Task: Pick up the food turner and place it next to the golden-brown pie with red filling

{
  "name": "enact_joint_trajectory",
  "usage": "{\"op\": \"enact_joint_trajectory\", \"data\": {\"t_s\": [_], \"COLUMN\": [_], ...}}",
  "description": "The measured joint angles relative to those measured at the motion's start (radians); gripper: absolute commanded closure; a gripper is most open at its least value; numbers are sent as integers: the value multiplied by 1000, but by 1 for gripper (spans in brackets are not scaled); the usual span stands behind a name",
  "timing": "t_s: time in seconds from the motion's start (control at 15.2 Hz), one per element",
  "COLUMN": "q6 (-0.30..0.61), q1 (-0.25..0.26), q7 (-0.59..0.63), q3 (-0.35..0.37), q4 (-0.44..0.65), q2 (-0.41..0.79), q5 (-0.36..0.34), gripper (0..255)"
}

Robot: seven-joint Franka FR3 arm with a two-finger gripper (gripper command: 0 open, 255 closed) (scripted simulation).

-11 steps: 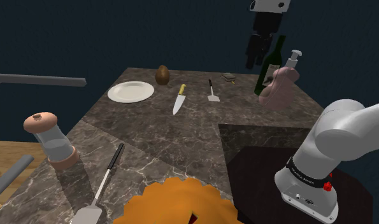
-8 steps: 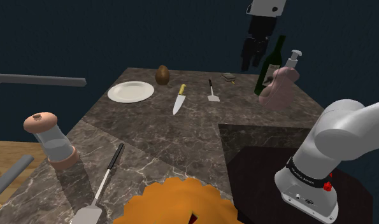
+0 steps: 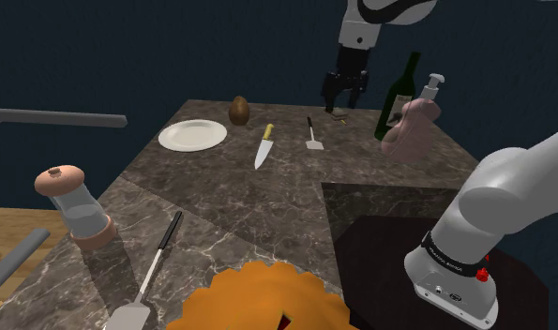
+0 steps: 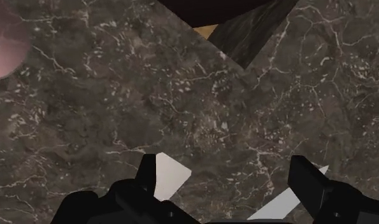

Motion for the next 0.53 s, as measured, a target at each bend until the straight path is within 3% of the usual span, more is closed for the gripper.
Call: {"op": "enact_joint_trajectory", "data": {"t_s": [0.53], "q6": [217], "q1": [-69], "q7": [190], "q3": [17], "q4": [68], "q2": [257], "q5": [-36], "gripper": [0]}}
